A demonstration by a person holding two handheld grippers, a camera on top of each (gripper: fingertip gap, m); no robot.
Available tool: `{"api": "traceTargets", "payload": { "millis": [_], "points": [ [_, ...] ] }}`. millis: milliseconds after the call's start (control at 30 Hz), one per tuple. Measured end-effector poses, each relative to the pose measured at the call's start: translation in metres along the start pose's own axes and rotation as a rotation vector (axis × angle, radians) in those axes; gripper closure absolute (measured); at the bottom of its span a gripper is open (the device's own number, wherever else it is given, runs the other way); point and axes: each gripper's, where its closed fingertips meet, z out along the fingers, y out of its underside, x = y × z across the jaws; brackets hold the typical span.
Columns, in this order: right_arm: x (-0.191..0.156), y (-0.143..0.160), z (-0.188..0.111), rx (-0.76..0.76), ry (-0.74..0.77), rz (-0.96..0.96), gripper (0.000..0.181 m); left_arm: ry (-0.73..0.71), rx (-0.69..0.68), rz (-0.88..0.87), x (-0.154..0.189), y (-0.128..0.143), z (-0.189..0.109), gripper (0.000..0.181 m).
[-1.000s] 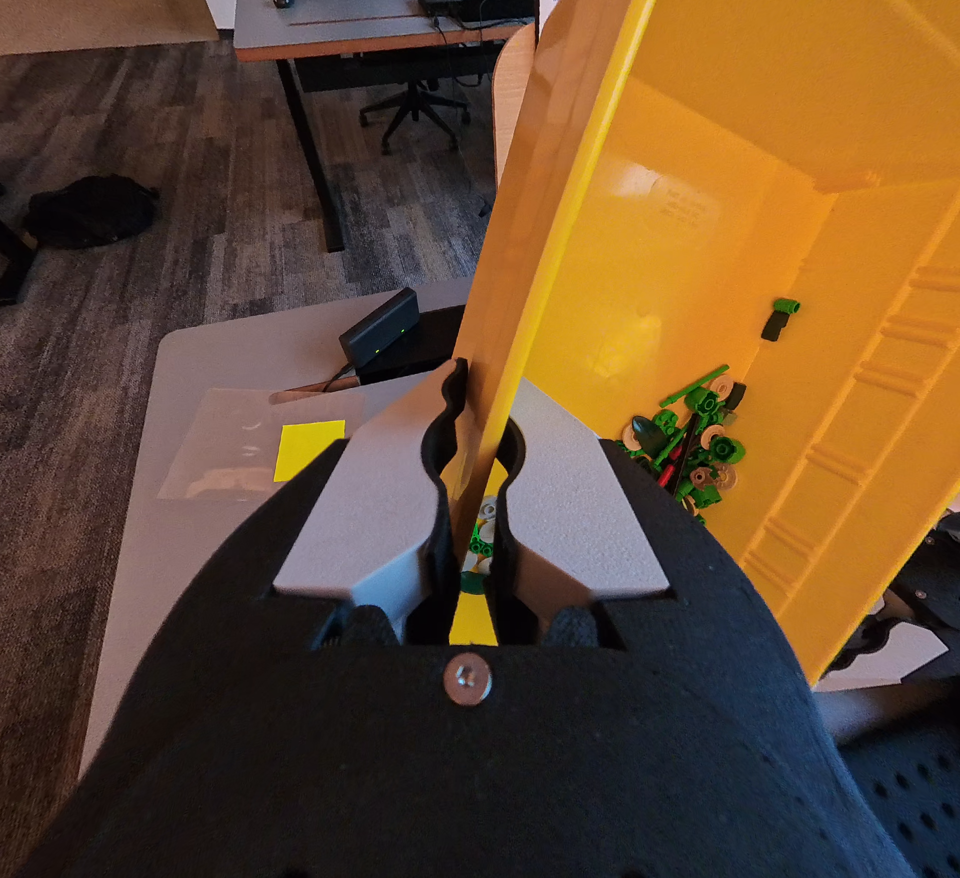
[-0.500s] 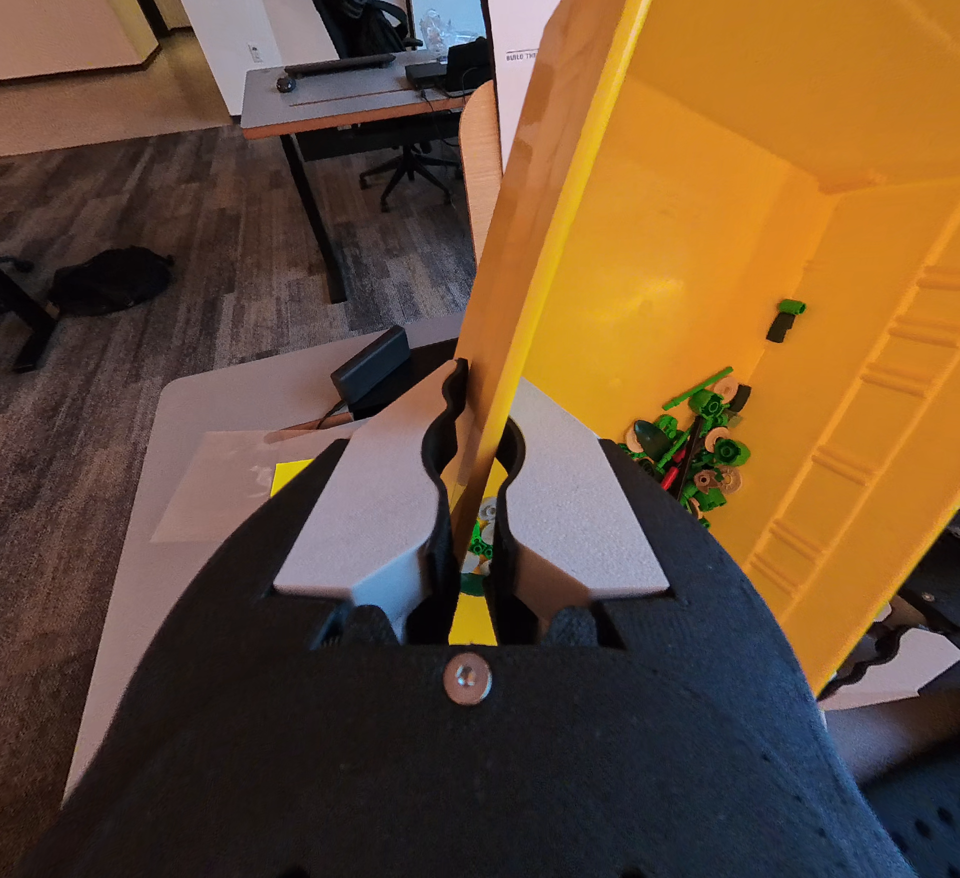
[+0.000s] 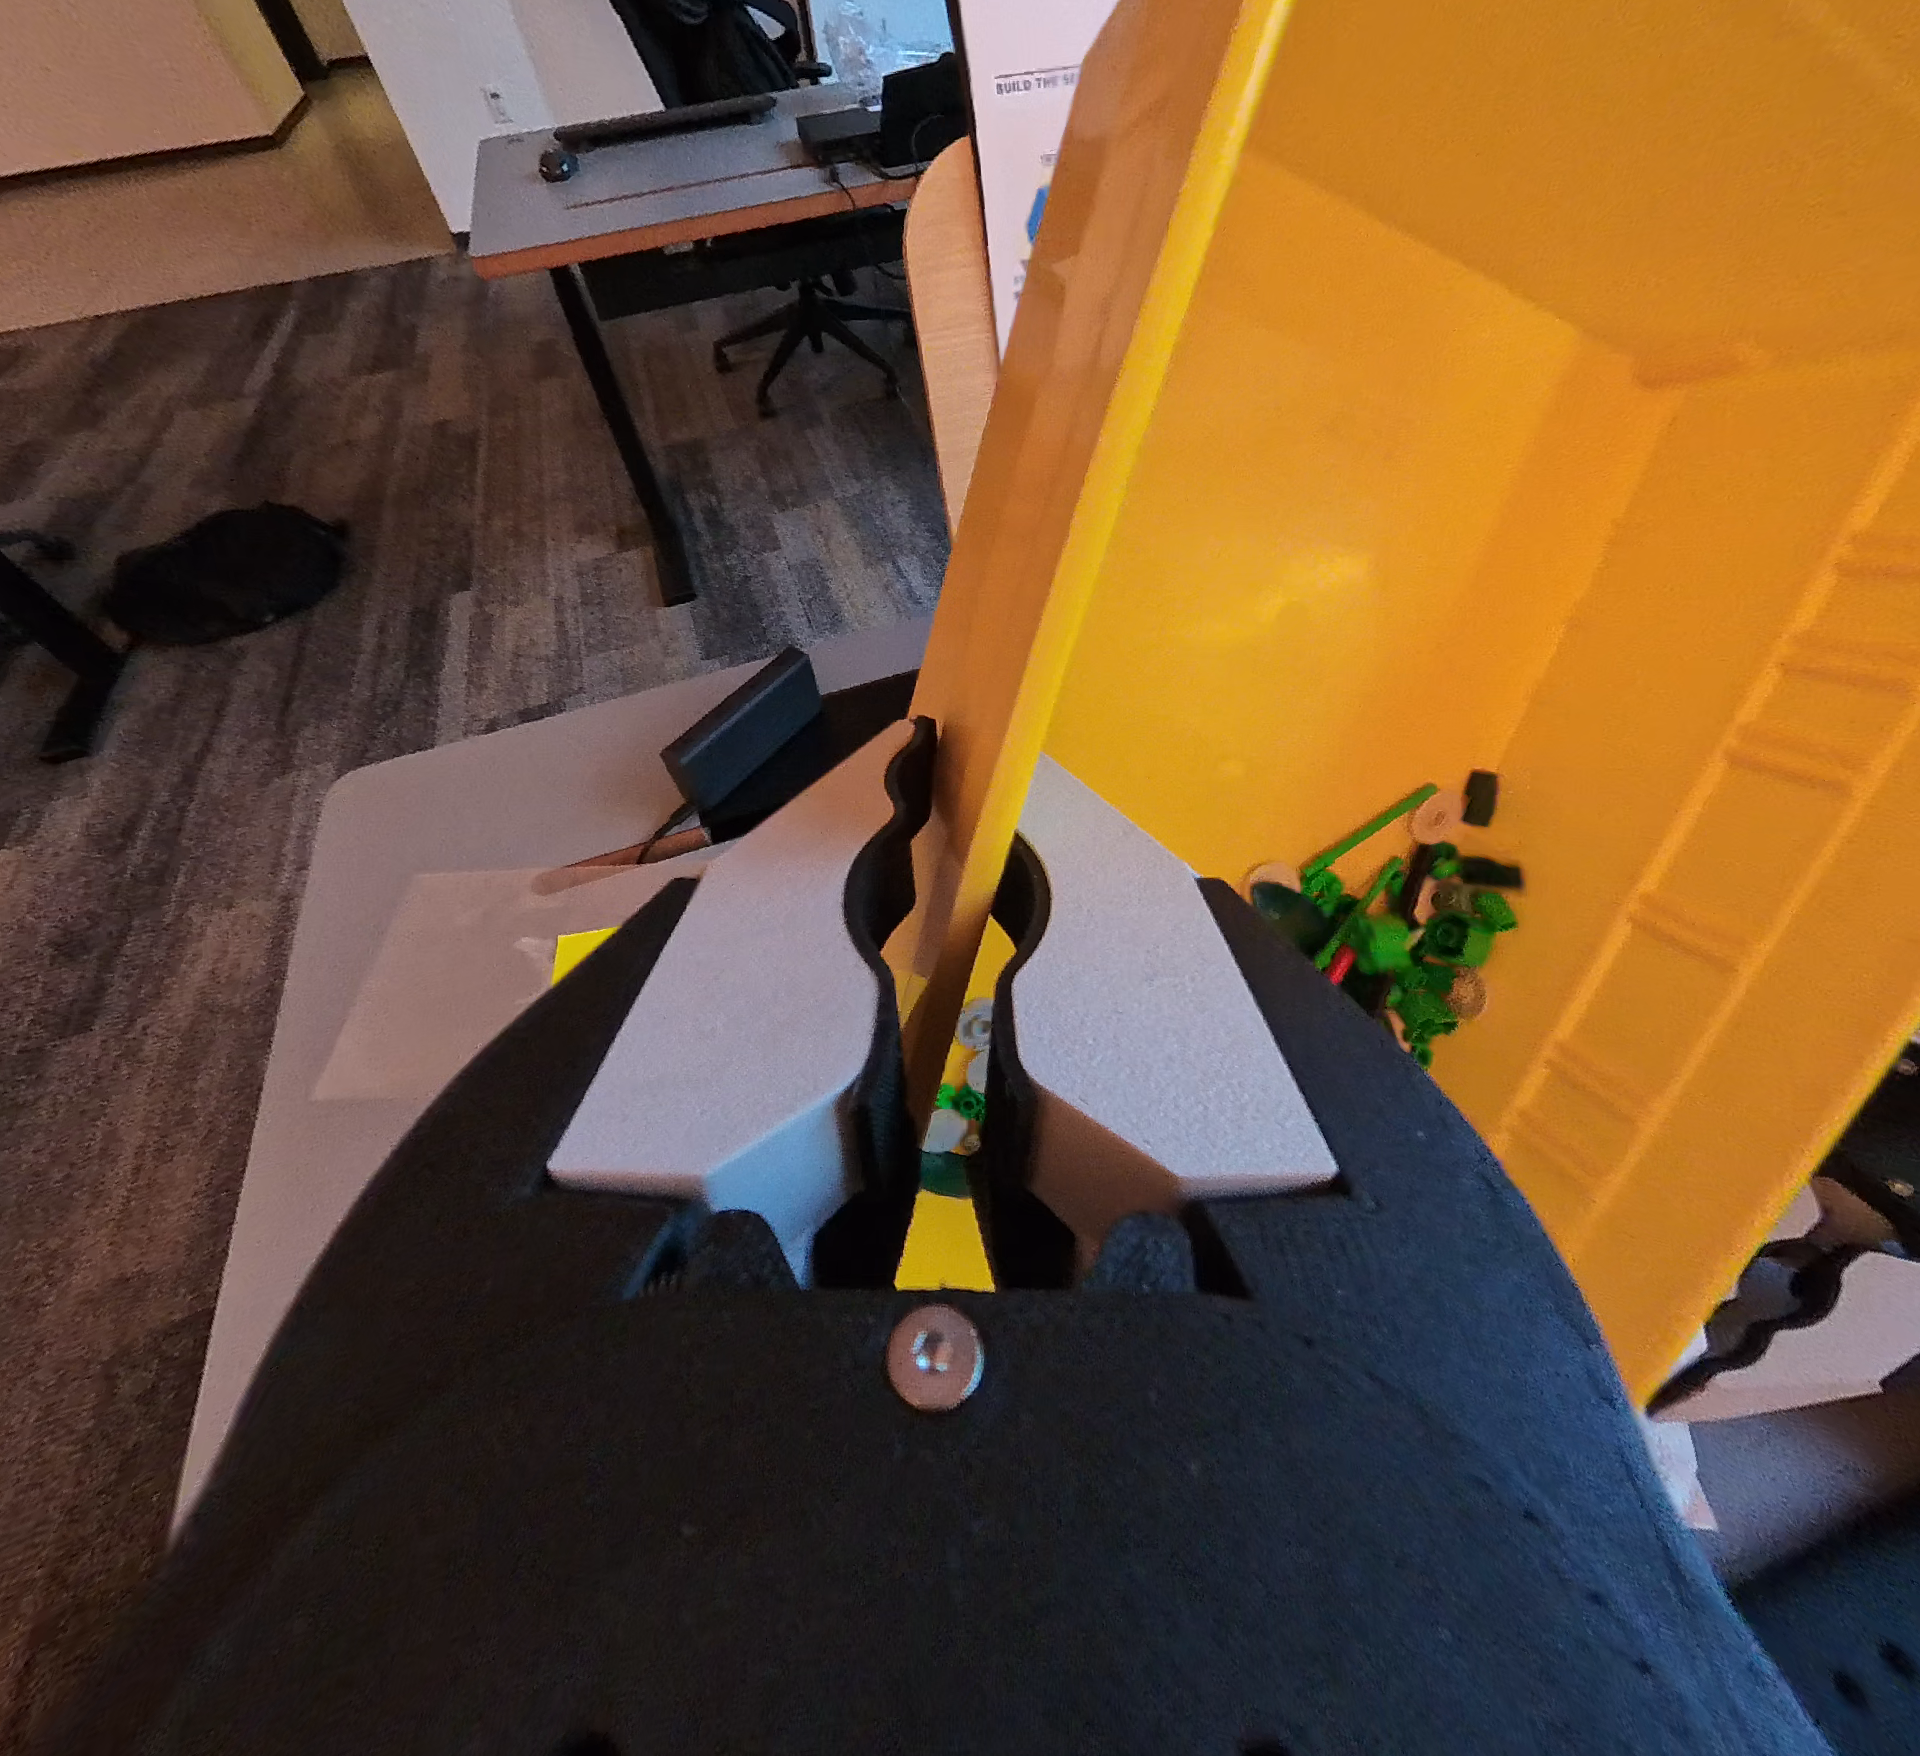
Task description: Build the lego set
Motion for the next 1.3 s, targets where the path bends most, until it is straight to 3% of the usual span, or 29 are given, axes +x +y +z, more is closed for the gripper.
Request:
{"api": "traceTargets", "payload": {
  "millis": [267,1300],
  "points": [
    [0.001,-0.001,-0.001,0.003,0.005,-0.002,0.180,-0.043,0.073,0.050,0.002,-0.009,-0.010,0.176],
    [0.004,0.002,-0.002,-0.013,0.026,-0.014,0.180,-0.016,0.085,0.053,0.011,-0.001,-0.008,0.176]
  ]
}}
